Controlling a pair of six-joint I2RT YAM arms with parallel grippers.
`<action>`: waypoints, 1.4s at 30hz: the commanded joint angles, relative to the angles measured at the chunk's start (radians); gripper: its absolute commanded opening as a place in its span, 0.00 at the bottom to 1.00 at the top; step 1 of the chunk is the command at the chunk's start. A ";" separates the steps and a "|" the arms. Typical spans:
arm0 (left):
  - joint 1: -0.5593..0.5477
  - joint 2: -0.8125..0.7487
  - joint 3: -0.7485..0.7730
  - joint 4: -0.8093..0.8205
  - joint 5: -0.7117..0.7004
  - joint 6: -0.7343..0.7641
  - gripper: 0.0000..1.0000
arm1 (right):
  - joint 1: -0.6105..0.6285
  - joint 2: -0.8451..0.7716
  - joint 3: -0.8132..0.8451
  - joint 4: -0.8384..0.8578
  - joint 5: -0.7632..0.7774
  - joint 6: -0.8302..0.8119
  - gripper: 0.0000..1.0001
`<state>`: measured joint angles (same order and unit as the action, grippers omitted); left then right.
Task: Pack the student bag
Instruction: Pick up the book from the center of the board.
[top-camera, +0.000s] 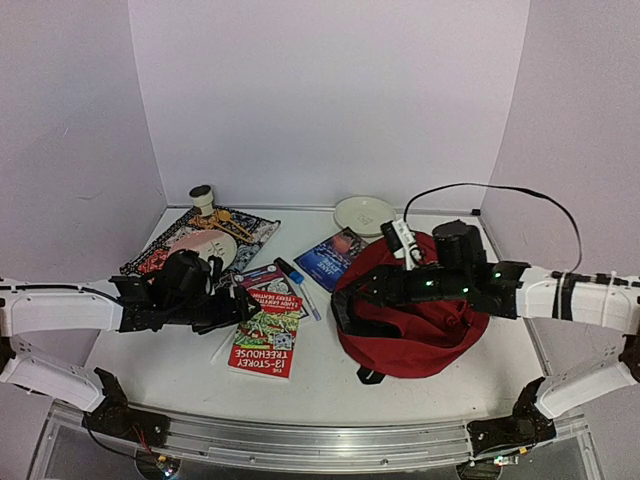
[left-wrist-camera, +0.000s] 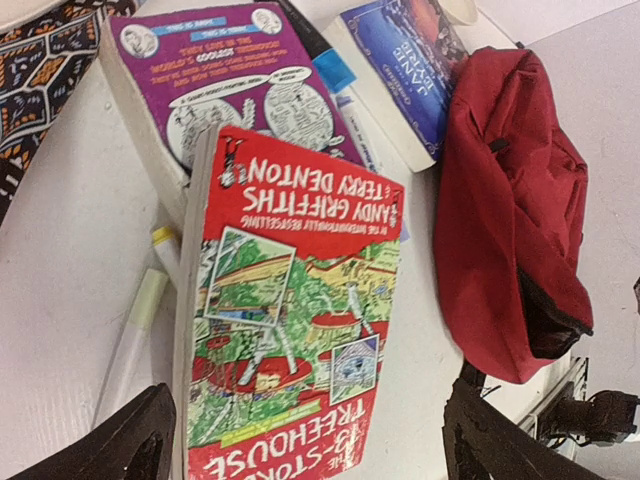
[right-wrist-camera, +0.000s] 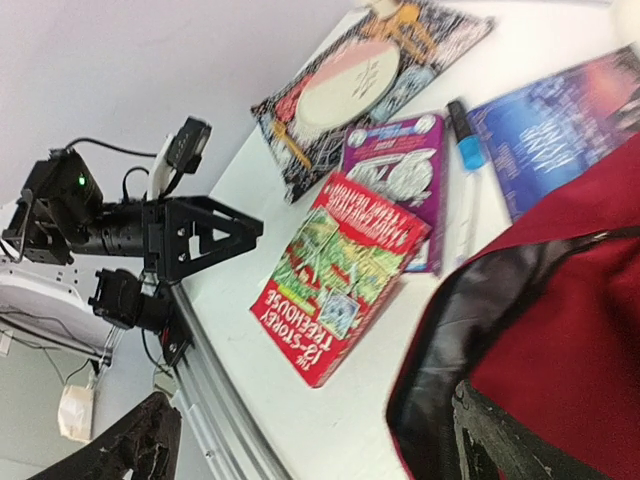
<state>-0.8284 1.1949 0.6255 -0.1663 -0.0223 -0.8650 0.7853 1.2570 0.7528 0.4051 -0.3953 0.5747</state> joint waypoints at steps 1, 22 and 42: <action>0.017 -0.042 -0.057 -0.001 -0.010 -0.022 0.94 | 0.085 0.150 0.067 0.175 0.013 0.082 0.94; 0.040 0.103 -0.195 0.243 0.079 -0.048 0.59 | 0.140 0.749 0.246 0.435 0.029 0.259 0.75; 0.041 0.249 -0.173 0.338 0.206 -0.079 0.40 | 0.141 0.930 0.244 0.723 -0.094 0.390 0.37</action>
<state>-0.7906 1.4222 0.4297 0.1747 0.1573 -0.9381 0.9199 2.1562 0.9817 1.0483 -0.4331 0.9286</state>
